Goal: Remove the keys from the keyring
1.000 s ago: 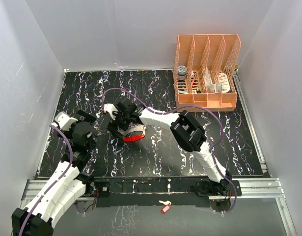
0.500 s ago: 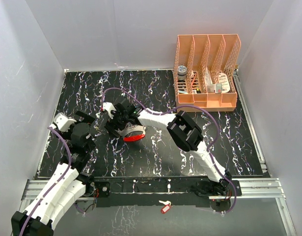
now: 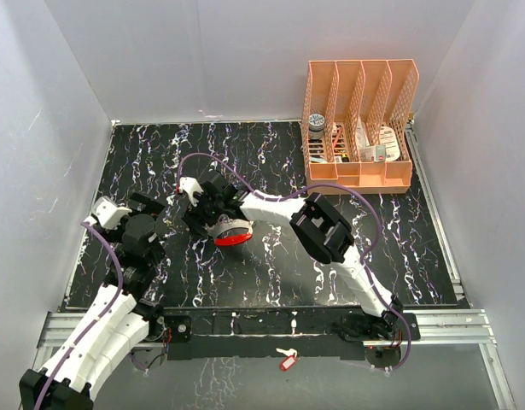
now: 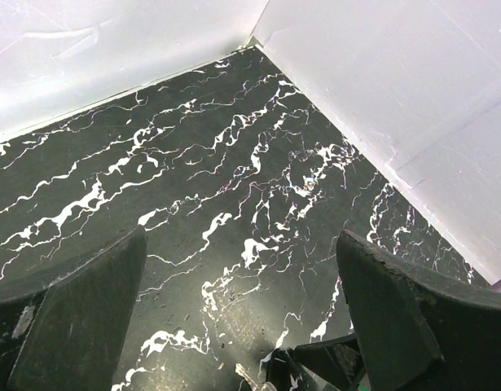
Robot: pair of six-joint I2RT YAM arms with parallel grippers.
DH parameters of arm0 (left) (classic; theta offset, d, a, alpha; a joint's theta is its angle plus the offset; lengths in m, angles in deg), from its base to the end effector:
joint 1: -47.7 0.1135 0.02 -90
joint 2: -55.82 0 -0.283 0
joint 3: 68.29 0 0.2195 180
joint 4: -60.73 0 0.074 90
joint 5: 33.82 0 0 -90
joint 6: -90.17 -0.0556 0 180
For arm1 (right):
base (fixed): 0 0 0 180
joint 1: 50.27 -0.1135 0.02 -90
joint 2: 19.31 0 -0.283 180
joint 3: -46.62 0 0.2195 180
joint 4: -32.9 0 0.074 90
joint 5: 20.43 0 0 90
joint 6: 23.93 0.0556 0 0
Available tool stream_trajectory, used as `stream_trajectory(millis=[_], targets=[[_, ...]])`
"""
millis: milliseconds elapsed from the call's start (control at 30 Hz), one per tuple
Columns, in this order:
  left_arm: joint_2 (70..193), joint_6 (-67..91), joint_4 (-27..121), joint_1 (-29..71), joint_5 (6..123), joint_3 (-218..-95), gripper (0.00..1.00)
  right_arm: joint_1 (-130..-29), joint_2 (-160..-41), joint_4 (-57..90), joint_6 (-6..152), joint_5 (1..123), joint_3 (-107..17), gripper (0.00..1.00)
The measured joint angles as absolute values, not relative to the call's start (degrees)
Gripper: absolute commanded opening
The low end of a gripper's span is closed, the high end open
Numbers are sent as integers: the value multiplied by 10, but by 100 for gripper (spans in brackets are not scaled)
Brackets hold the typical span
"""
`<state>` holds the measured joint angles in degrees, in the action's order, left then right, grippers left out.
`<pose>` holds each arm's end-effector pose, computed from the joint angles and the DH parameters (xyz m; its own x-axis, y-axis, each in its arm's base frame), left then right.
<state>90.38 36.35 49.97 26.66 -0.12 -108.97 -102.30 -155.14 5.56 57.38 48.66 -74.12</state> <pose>0.1190 0.0038 0.2890 0.2783 -0.4580 -0.8443 -0.5085 0.6754 -0.5341 0.3091 0.4284 0.1686 -0.2746 -0.5812 -0.7660 -0.9509 0.2825 0.1265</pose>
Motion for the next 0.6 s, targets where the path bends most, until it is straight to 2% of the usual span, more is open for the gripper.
stream_trajectory(millis=[167,500,600], targets=[[899,364,500,267,-1,-1090,99,-1023,-1548,62,575,491,-732,72],[886,366,509,267,0,-1086,99,-1043,-1514,73,580,539,-677,70],[883,366,509,267,0,-1085,99,-1053,-1513,74,580,559,-676,67]])
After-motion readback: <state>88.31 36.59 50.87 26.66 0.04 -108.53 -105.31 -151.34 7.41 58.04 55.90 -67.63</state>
